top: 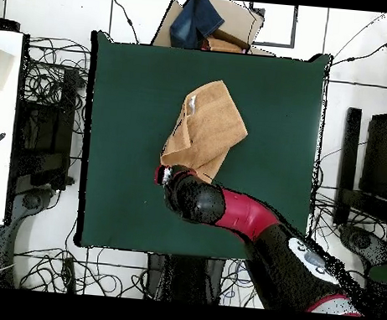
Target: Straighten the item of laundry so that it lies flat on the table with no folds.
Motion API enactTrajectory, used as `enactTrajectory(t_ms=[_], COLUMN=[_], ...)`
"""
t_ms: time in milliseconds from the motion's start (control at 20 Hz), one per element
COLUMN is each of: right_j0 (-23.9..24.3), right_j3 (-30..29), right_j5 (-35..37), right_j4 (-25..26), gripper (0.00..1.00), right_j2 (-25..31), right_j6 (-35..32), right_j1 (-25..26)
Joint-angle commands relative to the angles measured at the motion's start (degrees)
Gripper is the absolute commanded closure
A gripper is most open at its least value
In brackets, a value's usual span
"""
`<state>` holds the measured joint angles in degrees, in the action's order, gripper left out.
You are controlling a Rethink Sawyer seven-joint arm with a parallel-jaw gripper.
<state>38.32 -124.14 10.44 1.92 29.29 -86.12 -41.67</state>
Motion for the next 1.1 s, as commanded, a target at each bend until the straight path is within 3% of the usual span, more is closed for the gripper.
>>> enactTrajectory(t_ms=[50, 250, 750, 1100], right_j0=[-3.5, -3.9, -0.7, 0.8], right_j3=[8.2, 9.8, 16.4, 22.2], right_j5=[7.3, 7.2, 18.4, 21.1], right_j4=[-3.6, -3.6, -4.7, -2.8], gripper=[1.0, 1.0, 1.0, 1.0], right_j2=[-5.1, -5.5, -2.6, -1.9], right_j6=[-9.5, -9.7, -5.7, -2.8], right_j1=[1.4, 2.5, 3.6, 8.4])
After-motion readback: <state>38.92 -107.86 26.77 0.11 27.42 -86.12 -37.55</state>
